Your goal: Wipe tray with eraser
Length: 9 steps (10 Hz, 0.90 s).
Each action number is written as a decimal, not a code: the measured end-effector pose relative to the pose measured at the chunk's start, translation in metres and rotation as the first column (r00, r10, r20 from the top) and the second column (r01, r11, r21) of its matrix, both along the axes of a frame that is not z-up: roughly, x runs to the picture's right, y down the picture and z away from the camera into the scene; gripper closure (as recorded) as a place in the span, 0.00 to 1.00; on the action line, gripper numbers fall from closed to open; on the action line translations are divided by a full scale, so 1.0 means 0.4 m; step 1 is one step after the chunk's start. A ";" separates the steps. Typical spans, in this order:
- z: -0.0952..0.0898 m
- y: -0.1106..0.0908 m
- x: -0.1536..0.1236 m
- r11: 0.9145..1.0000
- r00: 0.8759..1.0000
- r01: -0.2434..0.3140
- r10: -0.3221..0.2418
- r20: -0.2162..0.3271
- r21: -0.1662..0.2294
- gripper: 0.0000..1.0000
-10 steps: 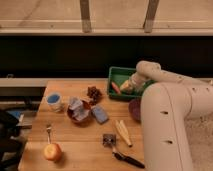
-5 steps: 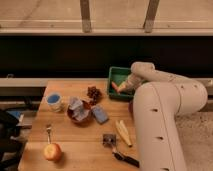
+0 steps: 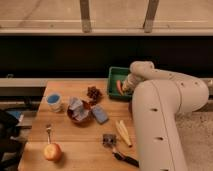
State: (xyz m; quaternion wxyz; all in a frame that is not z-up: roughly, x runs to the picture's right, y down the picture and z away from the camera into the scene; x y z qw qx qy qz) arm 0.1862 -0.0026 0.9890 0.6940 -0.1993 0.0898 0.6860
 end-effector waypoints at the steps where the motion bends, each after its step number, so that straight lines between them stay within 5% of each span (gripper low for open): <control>1: -0.012 -0.004 0.011 1.000 1.000 -0.003 0.003 -0.013 0.006 1.00; 6: -0.090 -0.016 0.138 0.998 0.993 -0.044 0.048 -0.106 0.035 1.00; 9: -0.075 -0.028 0.167 0.996 0.988 -0.083 0.087 -0.128 0.037 1.00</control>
